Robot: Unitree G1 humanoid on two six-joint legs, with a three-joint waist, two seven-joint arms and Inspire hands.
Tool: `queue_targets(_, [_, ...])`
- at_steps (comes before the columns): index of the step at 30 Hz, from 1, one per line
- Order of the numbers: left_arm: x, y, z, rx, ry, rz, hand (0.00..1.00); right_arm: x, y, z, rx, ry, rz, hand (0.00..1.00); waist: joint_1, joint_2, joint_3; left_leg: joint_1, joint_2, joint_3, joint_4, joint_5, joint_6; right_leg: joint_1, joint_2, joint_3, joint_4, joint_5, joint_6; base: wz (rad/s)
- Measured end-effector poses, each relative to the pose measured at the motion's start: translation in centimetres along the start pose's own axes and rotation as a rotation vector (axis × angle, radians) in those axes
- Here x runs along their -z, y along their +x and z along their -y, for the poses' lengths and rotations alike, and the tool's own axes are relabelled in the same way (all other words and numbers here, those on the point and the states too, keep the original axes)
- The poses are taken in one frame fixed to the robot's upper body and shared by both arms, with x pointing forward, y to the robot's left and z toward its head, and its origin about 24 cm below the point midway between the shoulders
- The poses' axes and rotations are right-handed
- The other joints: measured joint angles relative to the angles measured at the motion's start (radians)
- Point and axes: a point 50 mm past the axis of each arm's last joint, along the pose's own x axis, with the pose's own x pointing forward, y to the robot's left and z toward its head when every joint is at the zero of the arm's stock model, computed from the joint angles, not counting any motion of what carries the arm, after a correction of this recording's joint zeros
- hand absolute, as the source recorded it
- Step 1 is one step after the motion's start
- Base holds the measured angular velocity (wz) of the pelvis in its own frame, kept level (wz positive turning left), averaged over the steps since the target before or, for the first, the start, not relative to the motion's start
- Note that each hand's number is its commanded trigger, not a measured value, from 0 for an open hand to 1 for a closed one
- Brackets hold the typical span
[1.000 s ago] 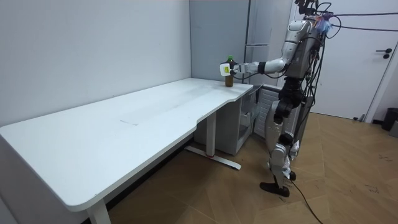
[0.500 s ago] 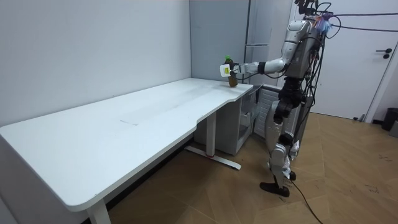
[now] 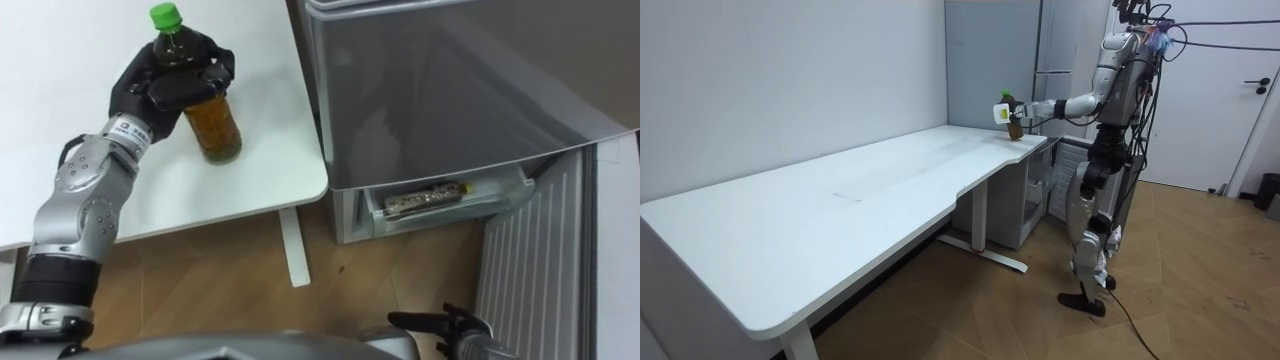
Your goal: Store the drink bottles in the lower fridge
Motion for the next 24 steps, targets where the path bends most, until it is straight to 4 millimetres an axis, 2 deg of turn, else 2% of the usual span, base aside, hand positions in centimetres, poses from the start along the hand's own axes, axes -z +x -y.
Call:
queue_targets(6, [-1.0,0.0,0.3,-0.001,0.007,0.036,1.0,-0.1,0.0,-0.1,-0.004,-0.005,0.004,0.0,0.004,-0.003,0.0019,-0.004,0.0,-0.005,0.002,0.0,0.0,0.0,-0.001,-0.013,0.0,0.0,0.0,0.02])
queue_targets(9, [-2.1,-0.1,1.0,0.027,0.019,0.085,1.0,-0.4,0.1,-0.4,-0.019,-0.037,0.012,0.0,0.025,-0.013,0.006,-0.009,0.002,-0.01,0.003,0.0,0.0,-0.004,-0.001,-0.018,0.001,0.0,0.0,0.04])
queue_targets(14, [-4.0,-0.8,3.0,0.122,0.054,0.175,1.0,-1.0,0.1,-1.1,-0.07,-0.139,0.025,0.0,0.057,-0.025,0.0026,-0.033,-0.001,-0.039,0.015,0.0,0.0,-0.01,-0.005,-0.047,-0.001,0.0,0.0,0.16])
queue_targets(24, [-3.8,-0.8,4.3,0.186,0.021,0.176,1.0,-2.6,0.3,-3.0,-0.123,-0.392,0.037,0.0,0.113,-0.024,0.0025,-0.051,-0.005,-0.09,0.044,0.001,0.001,0.009,-0.012,-0.113,0.0,0.0,0.0,0.17])
